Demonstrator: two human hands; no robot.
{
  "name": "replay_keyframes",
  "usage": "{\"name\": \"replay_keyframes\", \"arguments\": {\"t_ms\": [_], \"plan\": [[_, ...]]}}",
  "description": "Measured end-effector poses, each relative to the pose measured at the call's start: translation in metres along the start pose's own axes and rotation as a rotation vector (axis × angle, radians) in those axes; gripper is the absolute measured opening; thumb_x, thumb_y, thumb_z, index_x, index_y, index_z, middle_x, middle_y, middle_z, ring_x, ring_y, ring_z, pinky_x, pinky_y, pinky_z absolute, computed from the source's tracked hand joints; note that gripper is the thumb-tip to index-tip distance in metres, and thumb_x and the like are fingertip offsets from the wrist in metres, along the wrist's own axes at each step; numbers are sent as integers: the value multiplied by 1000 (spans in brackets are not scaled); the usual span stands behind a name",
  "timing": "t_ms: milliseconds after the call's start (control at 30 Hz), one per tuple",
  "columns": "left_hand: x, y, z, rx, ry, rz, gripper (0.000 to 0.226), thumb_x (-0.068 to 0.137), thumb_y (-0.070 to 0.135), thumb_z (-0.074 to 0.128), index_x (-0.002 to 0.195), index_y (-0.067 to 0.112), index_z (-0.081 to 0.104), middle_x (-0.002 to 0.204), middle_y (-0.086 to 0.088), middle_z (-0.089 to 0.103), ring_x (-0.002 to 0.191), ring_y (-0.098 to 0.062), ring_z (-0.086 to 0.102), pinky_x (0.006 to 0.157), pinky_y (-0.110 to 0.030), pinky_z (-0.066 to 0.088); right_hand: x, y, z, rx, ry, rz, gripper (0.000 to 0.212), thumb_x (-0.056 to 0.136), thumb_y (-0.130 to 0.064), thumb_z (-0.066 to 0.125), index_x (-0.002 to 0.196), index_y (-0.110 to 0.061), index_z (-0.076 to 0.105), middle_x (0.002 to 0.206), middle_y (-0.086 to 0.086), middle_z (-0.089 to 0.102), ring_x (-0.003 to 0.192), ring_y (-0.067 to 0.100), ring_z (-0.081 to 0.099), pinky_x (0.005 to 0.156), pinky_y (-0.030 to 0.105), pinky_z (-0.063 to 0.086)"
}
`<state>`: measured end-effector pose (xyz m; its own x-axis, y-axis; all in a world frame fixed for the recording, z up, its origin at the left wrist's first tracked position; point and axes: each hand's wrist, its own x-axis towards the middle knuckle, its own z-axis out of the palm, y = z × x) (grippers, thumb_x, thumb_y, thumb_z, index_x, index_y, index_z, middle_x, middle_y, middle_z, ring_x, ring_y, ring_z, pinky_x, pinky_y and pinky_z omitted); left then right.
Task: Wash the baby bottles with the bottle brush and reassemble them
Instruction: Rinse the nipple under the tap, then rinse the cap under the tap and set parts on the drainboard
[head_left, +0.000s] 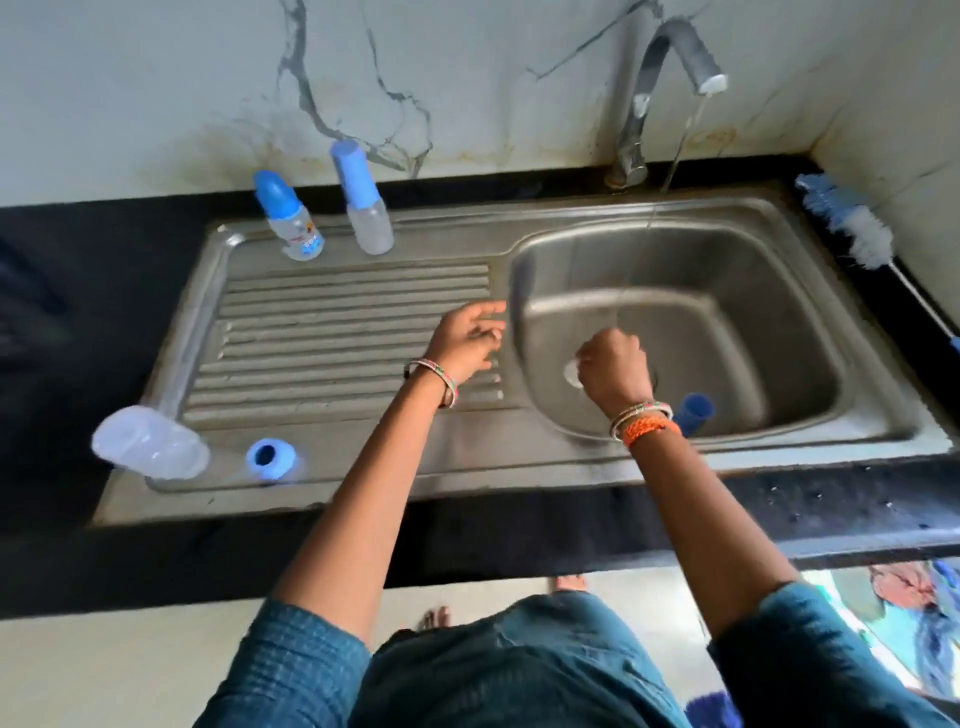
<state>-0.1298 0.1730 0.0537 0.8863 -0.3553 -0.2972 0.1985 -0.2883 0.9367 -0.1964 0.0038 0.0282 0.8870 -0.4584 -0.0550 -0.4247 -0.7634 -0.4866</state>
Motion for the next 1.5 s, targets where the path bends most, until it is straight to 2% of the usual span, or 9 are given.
{"name": "replay_keyframes", "arguments": {"t_ms": [167,267,333,567,833,1033,1233,1367,1500], "plan": [[-41,-16,-83,83,77,69,37,91,-7,44,121,8,59,94,5,62,85,-10,59,65,-23,50,-45,-67,13,242,120,-186,26,80,-6,59,99,-14,74,95,12,74,91,33,67,81,38,54],[-63,-24,-125,68,137,122,34,93,-7,42,117,12,59,94,8,63,81,-9,59,63,-20,49,-77,-123,37,376,18,-391,26,79,-3,62,101,-14,72,93,5,74,86,23,68,84,24,50],[-78,-31,-149,82,179,150,33,94,-6,42,116,11,60,99,4,64,82,-9,61,64,-23,51,-98,-148,61,302,-82,-486,34,80,-7,61,113,-17,66,100,3,73,95,26,65,89,31,49],[-109,-60,-184,73,225,118,29,95,-1,45,111,17,62,110,-2,66,96,-17,65,80,-37,54,-128,-162,106,-103,-215,-568,54,88,-23,55,139,-24,40,119,-1,66,118,27,49,98,40,30],[-98,-55,-160,38,234,131,31,94,-4,42,108,14,64,103,-2,67,82,-11,63,71,-33,53,-117,-152,84,131,-234,-500,55,83,-30,63,135,-27,45,122,-5,62,120,22,49,106,45,26],[-46,-23,-76,-65,25,140,29,95,-2,43,100,18,63,91,8,66,71,0,63,63,-23,51,-60,-62,10,182,-10,-208,27,79,-20,60,105,-25,68,100,-3,72,101,25,65,93,42,48],[23,7,64,-81,-234,24,25,98,1,40,108,15,58,90,6,64,71,-4,60,59,-19,50,26,98,-32,-187,-213,255,29,85,-19,56,110,-10,66,117,21,64,109,39,59,91,41,51],[59,9,138,-51,-244,-103,24,98,3,41,101,18,60,86,7,64,68,-3,59,61,-22,49,63,168,-19,-534,-562,183,50,83,-29,65,127,-7,56,137,21,49,126,37,48,100,38,43],[81,7,177,-38,-189,-166,22,95,4,48,92,20,62,85,6,65,72,-7,60,62,-23,49,98,204,-6,-446,-493,47,36,87,-21,60,118,-4,59,127,24,53,116,40,55,91,40,48]]}}
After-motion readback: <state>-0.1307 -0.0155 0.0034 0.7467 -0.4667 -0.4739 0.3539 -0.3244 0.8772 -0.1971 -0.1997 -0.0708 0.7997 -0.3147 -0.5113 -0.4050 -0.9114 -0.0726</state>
